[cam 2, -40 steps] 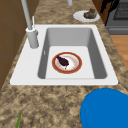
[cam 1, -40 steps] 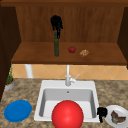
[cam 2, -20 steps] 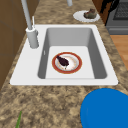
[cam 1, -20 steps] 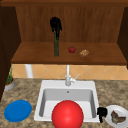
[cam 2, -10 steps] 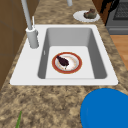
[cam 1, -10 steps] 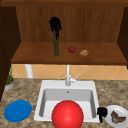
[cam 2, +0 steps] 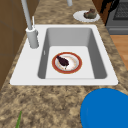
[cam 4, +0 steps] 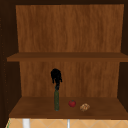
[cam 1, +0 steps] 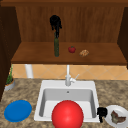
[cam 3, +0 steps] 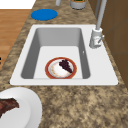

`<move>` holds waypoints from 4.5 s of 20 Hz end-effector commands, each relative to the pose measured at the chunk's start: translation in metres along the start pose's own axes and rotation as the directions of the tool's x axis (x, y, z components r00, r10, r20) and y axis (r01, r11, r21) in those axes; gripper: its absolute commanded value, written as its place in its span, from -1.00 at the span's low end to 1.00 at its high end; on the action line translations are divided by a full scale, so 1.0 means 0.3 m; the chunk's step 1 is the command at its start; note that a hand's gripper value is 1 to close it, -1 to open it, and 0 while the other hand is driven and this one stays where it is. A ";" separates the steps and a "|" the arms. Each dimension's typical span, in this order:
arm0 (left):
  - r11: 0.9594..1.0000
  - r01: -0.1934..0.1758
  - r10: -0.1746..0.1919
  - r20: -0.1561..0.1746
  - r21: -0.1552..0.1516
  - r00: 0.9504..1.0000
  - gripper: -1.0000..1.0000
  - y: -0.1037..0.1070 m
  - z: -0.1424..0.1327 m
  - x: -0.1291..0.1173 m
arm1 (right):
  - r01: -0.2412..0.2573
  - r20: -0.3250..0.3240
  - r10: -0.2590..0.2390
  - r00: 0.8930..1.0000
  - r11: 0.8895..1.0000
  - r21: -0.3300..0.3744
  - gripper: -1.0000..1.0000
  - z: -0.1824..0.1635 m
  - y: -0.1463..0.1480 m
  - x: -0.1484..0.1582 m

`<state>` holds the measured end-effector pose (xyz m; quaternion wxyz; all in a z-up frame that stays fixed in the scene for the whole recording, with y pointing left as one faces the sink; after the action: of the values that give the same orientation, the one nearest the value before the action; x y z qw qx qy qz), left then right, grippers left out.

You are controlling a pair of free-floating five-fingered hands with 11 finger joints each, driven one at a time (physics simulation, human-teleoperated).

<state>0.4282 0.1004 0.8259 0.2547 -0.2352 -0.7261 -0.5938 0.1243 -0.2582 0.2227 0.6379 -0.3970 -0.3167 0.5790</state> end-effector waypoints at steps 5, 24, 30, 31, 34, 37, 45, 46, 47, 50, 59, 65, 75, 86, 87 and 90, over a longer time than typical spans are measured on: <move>0.999 -0.037 0.037 -0.015 0.009 0.999 -1.00 0.053 -0.008 -0.073 | 0.000 0.000 0.000 1.000 1.000 0.000 0.00 0.000 0.000 0.000; 0.999 -0.029 0.029 -0.010 0.037 1.000 -1.00 0.020 0.069 -0.342 | 0.000 0.000 0.000 1.000 1.000 0.000 0.00 0.000 0.000 0.000; 0.999 -0.025 0.026 -0.020 0.034 0.999 -1.00 0.002 0.078 -0.388 | 0.000 0.000 0.000 1.000 1.000 0.000 0.00 0.000 0.000 0.000; 0.999 -0.024 0.024 -0.020 0.033 0.999 -1.00 -0.001 0.079 -0.392 | 0.000 0.000 0.000 1.000 1.000 0.000 0.00 0.000 0.000 0.000; 0.999 -0.034 0.034 -0.020 0.031 0.999 -1.00 -0.003 0.078 -0.403 | 0.000 0.000 0.000 1.000 1.000 0.000 0.00 0.000 0.000 0.000; 0.999 -0.027 0.027 -0.014 0.027 1.000 -1.00 -0.008 0.078 -0.413 | 0.000 0.000 0.000 1.000 1.000 0.000 0.00 0.000 0.000 0.000; 0.999 -0.031 0.031 0.013 0.013 0.999 -1.00 -0.012 0.093 -0.389 | 0.000 0.000 0.000 1.000 1.000 0.000 0.00 0.000 0.000 0.000; 0.999 -0.048 0.048 0.007 0.018 0.999 1.00 -0.012 0.098 -0.387 | 0.000 0.000 0.000 1.000 1.000 0.000 0.00 0.000 0.000 0.000; 0.999 -0.045 0.045 0.019 -0.002 0.999 1.00 -0.014 0.107 -0.377 | 0.000 0.000 0.000 1.000 1.000 0.000 0.00 0.000 0.000 0.000; 1.000 -0.015 0.015 0.022 0.003 1.000 1.00 -0.022 0.134 -0.394 | 0.000 0.000 0.000 1.000 1.000 0.000 0.00 0.000 0.000 0.000; 1.000 -0.007 0.007 0.002 0.007 1.000 1.00 0.094 0.105 -0.288 | 0.000 0.000 0.000 1.000 1.000 0.000 0.00 0.000 0.000 0.000; 0.999 0.008 -0.008 0.004 0.042 1.000 1.00 0.131 0.114 -0.122 | 0.000 0.000 0.000 1.000 1.000 0.000 0.00 0.000 0.000 0.000; 0.993 0.085 -0.088 0.038 0.078 0.995 1.00 -0.002 0.210 0.047 | 0.000 0.000 0.000 1.000 1.000 0.000 0.00 0.000 0.000 0.000; 0.984 0.090 -0.104 0.088 0.156 0.991 1.00 -0.253 0.320 0.158 | 0.000 0.000 0.000 1.000 1.000 0.000 0.00 0.000 0.000 0.000; 0.983 0.085 -0.101 0.093 0.162 0.991 1.00 -0.277 0.328 0.170 | 0.000 0.000 0.000 1.000 1.000 0.000 0.00 0.000 0.000 0.000; 0.981 0.063 -0.083 0.106 0.182 0.991 1.00 -0.341 0.363 0.211 | 0.000 0.000 0.000 1.000 1.000 0.000 0.00 0.000 0.000 0.000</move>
<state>0.3250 0.1849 0.7802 0.2308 -0.2152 -0.7711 -0.5530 0.1243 -0.2582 0.2227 0.6379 -0.3970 -0.3167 0.5790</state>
